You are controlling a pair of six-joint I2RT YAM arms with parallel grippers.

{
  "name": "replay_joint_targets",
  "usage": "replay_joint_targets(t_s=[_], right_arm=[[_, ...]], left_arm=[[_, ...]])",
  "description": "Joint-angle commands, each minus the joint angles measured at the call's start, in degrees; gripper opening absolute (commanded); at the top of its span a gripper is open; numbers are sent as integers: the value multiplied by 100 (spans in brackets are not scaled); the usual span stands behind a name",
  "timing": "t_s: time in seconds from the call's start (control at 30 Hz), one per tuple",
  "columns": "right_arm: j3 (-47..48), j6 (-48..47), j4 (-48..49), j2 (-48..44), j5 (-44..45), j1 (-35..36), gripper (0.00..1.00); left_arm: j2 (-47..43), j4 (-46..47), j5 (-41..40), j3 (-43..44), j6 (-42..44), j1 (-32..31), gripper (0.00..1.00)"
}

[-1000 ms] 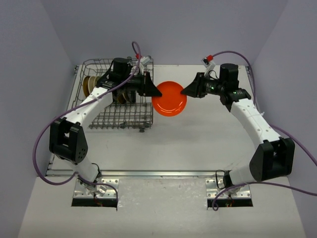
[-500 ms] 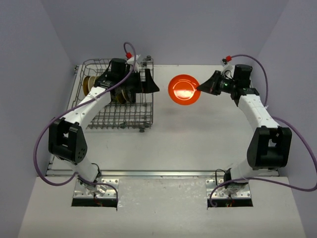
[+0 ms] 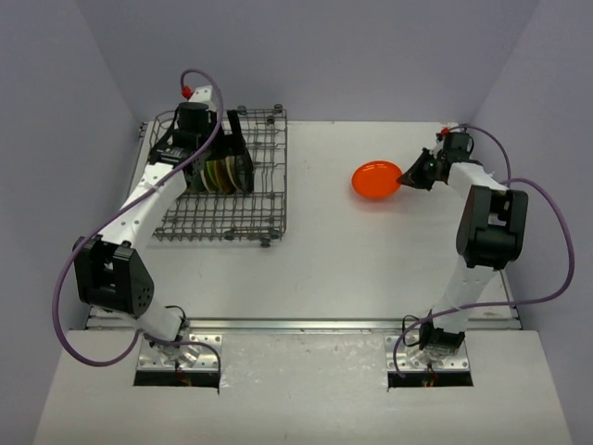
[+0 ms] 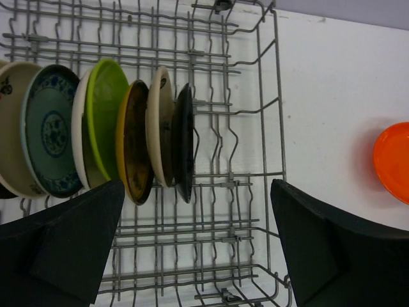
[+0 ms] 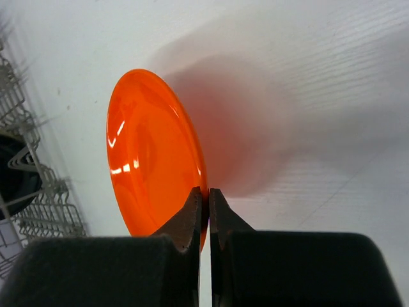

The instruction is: Unload the plates from the dish rack

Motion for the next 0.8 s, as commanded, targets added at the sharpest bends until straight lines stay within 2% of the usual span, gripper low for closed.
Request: replay_joint_targets(t_s=[0.0,0.17,0.23,0.37,0.43,0.5,0.57,0.63,0.77], right_arm=[[797,-35,137,540,273,-32,0],[1203,-170,102,1017,310,-54,0],[1288,-180,90,1117,294,-71,0],[1517,-261,-41,1358,323,-79,7],[1591,-283,-101,1454,350,-89,17],[1591,-276,-156,1455,370,-96,34],[1582,-267,-215,1428,364,-105,56],[1536,-236,-235,1355,359,-98,69],[1470,-142,-271,1113,289,-106,77]], left_arm=[[131,-101,-800,367,196,-20,92],[618,-250,-738,682,214,-9,80],[759,-287,-667,789,204,-8,79],[1106,-392,-551,993,171,34,77],[1335,-458,-519,1102,163,55,76],[1451,-492,-472,1197,177,69,74],[1535,-514,-387,1261,196,70,72],[1576,-520,-341,1288,208,60,69],[1492,-472,-545,1284,243,14,64]])
